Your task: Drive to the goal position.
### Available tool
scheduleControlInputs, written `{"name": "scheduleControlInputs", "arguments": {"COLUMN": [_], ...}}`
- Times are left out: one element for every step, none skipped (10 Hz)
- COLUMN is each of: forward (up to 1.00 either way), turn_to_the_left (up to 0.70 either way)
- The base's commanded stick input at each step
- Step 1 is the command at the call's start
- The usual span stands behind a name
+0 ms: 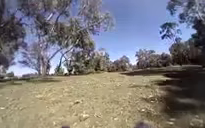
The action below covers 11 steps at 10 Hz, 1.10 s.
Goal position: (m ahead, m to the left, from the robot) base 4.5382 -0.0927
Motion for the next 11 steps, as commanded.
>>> {"name": "scheduleControlInputs", "arguments": {"forward": [1.0,1.0,1.0,1.0,1.0,1.0,1.0,1.0,1.0,1.0,1.0], "turn_to_the_left": [-0.01,-0.16,-0.23,-0.08,0.0,0.0,0.0,0.0,0.0,0.0,0.0]}}
